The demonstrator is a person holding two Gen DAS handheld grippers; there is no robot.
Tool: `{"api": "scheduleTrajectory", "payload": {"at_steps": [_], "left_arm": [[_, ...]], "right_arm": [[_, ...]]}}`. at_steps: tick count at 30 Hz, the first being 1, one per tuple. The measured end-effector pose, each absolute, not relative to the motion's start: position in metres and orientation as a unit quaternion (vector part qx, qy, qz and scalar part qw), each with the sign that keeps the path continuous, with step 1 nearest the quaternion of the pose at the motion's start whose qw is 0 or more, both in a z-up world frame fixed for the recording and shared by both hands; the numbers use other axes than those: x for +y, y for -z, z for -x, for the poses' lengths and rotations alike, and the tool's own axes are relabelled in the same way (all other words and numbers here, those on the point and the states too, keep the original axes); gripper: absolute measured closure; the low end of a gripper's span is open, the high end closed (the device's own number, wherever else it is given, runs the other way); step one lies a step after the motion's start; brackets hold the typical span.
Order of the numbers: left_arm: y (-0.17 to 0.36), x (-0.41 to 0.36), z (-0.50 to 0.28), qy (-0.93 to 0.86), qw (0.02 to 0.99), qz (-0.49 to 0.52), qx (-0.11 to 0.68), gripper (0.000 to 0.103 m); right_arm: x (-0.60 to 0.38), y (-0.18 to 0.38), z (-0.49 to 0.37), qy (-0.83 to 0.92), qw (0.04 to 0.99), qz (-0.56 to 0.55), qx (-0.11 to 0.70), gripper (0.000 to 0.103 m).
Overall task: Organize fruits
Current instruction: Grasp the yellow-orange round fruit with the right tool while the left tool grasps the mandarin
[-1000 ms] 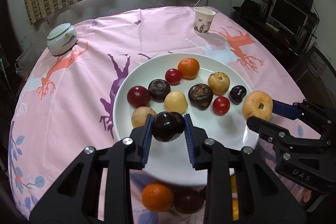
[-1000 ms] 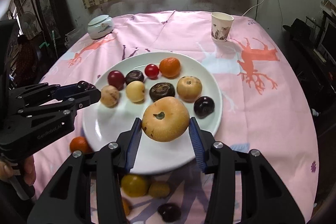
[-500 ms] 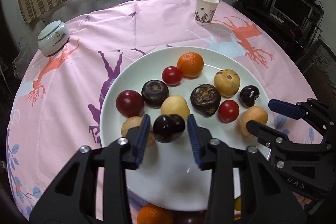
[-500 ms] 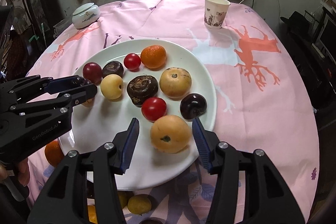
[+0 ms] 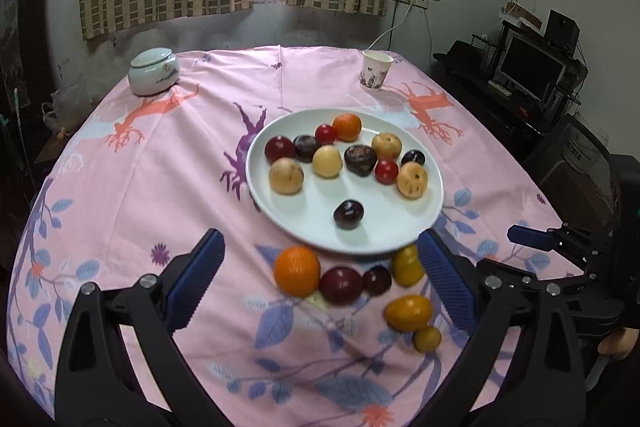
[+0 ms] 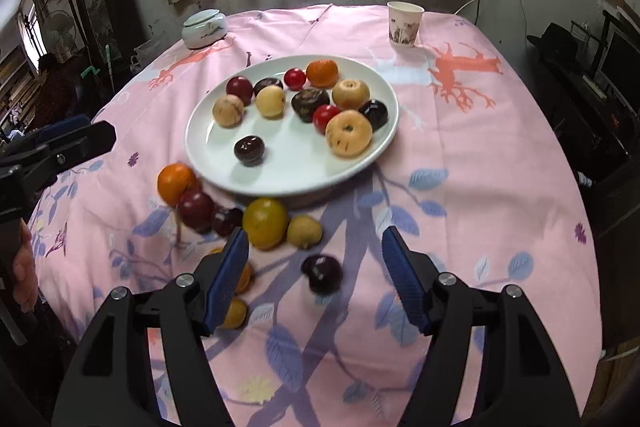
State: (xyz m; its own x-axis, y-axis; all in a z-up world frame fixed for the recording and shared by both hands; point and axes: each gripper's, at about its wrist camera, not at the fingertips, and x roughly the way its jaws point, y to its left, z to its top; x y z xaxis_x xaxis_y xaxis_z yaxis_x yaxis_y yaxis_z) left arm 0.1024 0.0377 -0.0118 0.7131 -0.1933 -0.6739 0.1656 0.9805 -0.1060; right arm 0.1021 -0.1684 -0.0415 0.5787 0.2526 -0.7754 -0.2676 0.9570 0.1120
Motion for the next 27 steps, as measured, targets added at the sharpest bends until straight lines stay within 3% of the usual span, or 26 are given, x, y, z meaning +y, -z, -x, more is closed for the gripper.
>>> {"api": "scheduleTrajectory", "payload": {"at_steps": [6, 12, 27], "left_arm": [[0.045, 0.051, -0.069, 0.082, 0.911, 0.030, 0.403, 0.004], [0.053, 0.069, -0.051, 0.056, 0.914, 0.034, 0.401, 0.004], [0.068, 0.110, -0.056, 0.038, 0.906, 0.066, 0.416, 0.004]], "right_arm": [[-0.171, 0.058, -0.065, -0.153, 0.880, -0.049, 0.447, 0.033], [-0.138, 0.067, -0.052, -0.186, 0.870, -0.029, 0.455, 0.033], [-0.094, 0.098, -0.102, -0.178, 0.860, 0.024, 0.478, 0.033]]}}
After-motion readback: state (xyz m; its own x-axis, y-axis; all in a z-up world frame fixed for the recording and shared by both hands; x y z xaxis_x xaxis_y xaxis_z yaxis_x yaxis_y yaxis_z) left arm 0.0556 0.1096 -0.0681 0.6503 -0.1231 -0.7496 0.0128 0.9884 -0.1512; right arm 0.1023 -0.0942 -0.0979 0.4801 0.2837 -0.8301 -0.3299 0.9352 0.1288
